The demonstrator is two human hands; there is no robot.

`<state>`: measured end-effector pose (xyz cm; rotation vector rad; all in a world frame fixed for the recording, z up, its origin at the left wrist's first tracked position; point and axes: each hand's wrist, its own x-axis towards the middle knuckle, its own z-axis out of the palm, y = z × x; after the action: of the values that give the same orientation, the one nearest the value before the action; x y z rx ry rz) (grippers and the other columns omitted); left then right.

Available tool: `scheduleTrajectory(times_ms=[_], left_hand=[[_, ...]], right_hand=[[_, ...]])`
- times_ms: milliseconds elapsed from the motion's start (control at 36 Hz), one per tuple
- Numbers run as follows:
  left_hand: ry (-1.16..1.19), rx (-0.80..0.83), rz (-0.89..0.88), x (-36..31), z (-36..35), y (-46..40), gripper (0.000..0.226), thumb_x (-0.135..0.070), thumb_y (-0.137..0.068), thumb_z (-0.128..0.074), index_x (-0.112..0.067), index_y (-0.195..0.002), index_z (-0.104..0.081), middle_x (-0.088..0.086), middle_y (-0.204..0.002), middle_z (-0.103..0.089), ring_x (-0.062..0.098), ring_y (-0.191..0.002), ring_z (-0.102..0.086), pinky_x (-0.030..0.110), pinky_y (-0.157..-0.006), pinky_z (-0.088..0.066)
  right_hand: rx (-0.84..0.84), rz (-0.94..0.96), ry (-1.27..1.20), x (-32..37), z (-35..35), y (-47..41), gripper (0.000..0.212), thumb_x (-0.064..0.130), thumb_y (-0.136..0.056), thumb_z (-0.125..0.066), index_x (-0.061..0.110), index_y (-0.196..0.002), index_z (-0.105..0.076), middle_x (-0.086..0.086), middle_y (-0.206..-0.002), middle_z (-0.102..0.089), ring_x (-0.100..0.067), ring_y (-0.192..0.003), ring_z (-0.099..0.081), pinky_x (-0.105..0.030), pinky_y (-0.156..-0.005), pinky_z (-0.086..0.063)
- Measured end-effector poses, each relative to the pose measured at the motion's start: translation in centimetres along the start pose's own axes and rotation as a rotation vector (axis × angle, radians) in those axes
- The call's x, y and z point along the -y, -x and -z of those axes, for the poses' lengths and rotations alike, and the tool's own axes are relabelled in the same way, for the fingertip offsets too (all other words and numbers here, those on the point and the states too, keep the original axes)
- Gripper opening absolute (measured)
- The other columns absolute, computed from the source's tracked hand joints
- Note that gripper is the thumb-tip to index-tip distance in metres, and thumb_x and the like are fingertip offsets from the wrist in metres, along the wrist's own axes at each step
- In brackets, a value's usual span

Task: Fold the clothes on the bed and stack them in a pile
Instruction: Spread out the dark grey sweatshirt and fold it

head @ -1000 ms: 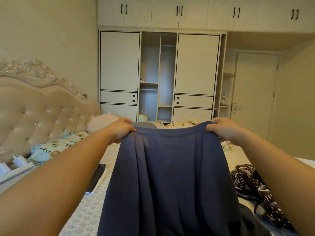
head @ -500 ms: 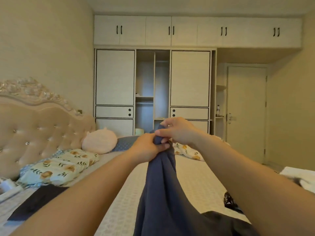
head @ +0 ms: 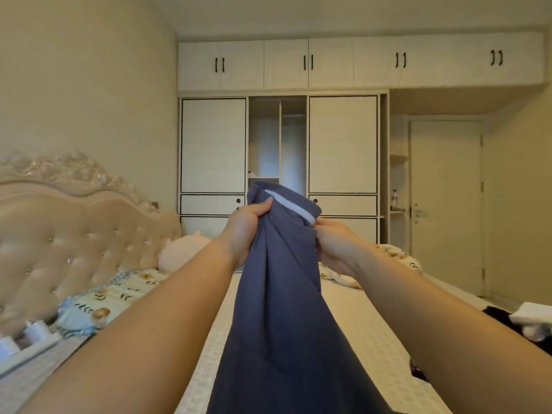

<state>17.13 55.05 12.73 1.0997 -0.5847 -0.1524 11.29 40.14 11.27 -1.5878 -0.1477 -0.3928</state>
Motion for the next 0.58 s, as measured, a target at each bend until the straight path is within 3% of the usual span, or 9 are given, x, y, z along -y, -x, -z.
scheduleTrajectory(times_ms=[56, 111, 167, 222, 278, 306, 361, 472, 583], left_hand=[[-0.018, -0.047, -0.009, 0.1, 0.1, -0.4, 0.024, -0.026, -0.094, -0.056, -0.004, -0.099, -0.064, 0.013, -0.089, -0.072, 0.025, -0.080, -0.069, 0.034, -0.070, -0.054], [-0.018, -0.050, -0.011, 0.3, 0.3, -0.5, 0.024, -0.026, -0.095, -0.055, -0.005, -0.099, -0.064, 0.013, -0.088, -0.072, 0.025, -0.079, -0.069, 0.034, -0.068, -0.054], [0.002, -0.020, -0.006, 0.5, 0.5, -0.4, 0.027, -0.027, -0.095, -0.053, -0.004, -0.098, -0.066, 0.013, -0.087, -0.073, 0.025, -0.075, -0.070, 0.032, -0.063, -0.055], [0.004, 0.004, 0.016, 0.6, 0.6, -0.4, 0.030, -0.028, -0.095, -0.052, -0.002, -0.098, -0.068, 0.015, -0.089, -0.073, 0.026, -0.075, -0.070, 0.033, -0.065, -0.057], [-0.056, 0.016, 0.040, 0.9, 0.8, -0.6, 0.032, -0.030, -0.096, -0.053, -0.003, -0.098, -0.069, 0.016, -0.090, -0.072, 0.027, -0.079, -0.069, 0.037, -0.077, -0.056], [-0.123, 0.011, 0.041, 1.1, 0.9, -0.7, 0.029, -0.030, -0.095, -0.054, -0.005, -0.095, -0.069, 0.013, -0.085, -0.073, 0.024, -0.075, -0.069, 0.035, -0.075, -0.055], [-0.302, -0.045, 0.031, 1.2, 1.2, -1.0, 0.020, -0.028, -0.093, -0.057, -0.010, -0.093, -0.067, 0.006, -0.076, -0.072, 0.018, -0.068, -0.067, 0.029, -0.067, -0.052], [-0.550, -0.369, 0.038, 1.1, 2.9, -2.1, 0.041, -0.030, -0.098, -0.045, -0.005, -0.130, -0.052, 0.017, -0.125, -0.059, 0.032, -0.115, -0.055, 0.041, -0.101, -0.044], [-0.734, -0.385, 0.090, 1.4, 4.2, -2.2, 0.044, -0.035, -0.100, -0.044, -0.005, -0.133, -0.049, 0.016, -0.129, -0.055, 0.034, -0.117, -0.051, 0.039, -0.102, -0.041]], right_hand=[[0.003, 0.006, 0.049, 0.0, -0.6, -0.4, 0.024, 0.007, -0.097, -0.047, 0.017, -0.089, -0.067, 0.003, -0.075, -0.072, -0.014, -0.079, -0.061, -0.026, -0.067, -0.051], [0.015, -0.010, 0.058, -0.2, -0.9, -0.6, 0.015, 0.013, -0.096, -0.053, 0.018, -0.103, -0.066, 0.002, -0.085, -0.072, -0.016, -0.084, -0.060, -0.030, -0.074, -0.050], [0.044, -0.038, -0.028, -0.5, -0.9, -0.8, 0.027, 0.019, -0.093, -0.060, 0.021, -0.120, -0.057, -0.006, -0.102, -0.069, -0.023, -0.092, -0.058, -0.038, -0.083, -0.048], [0.083, -0.021, -0.093, -0.8, -1.0, -1.0, 0.031, 0.018, -0.091, -0.062, 0.027, -0.120, -0.055, -0.007, -0.104, -0.069, -0.024, -0.094, -0.059, -0.043, -0.089, -0.047], [0.094, 0.056, -0.030, -0.9, -1.2, -1.0, 0.025, 0.013, -0.089, -0.063, 0.027, -0.110, -0.060, 0.000, -0.095, -0.074, -0.018, -0.085, -0.067, -0.034, -0.077, -0.053], [0.066, 0.096, 0.048, -1.0, -1.3, -0.9, 0.024, 0.010, -0.086, -0.066, 0.025, -0.106, -0.063, 0.001, -0.091, -0.074, -0.015, -0.081, -0.070, -0.029, -0.068, -0.055], [-0.040, 0.131, 0.192, -0.8, -1.1, -1.0, 0.025, 0.010, -0.080, -0.074, 0.019, -0.102, -0.066, -0.003, -0.093, -0.074, -0.016, -0.082, -0.070, -0.030, -0.068, -0.057], [-0.321, 0.045, 0.226, -0.3, 0.6, -1.3, 0.015, 0.008, -0.076, -0.071, 0.016, -0.085, -0.064, -0.011, -0.097, -0.069, -0.030, -0.095, -0.065, -0.042, -0.085, -0.053], [-0.516, 0.071, 0.343, -0.6, 2.4, -1.2, 0.011, 0.014, -0.080, -0.064, 0.023, -0.076, -0.058, -0.006, -0.090, -0.065, -0.028, -0.091, -0.063, -0.042, -0.081, -0.054]])
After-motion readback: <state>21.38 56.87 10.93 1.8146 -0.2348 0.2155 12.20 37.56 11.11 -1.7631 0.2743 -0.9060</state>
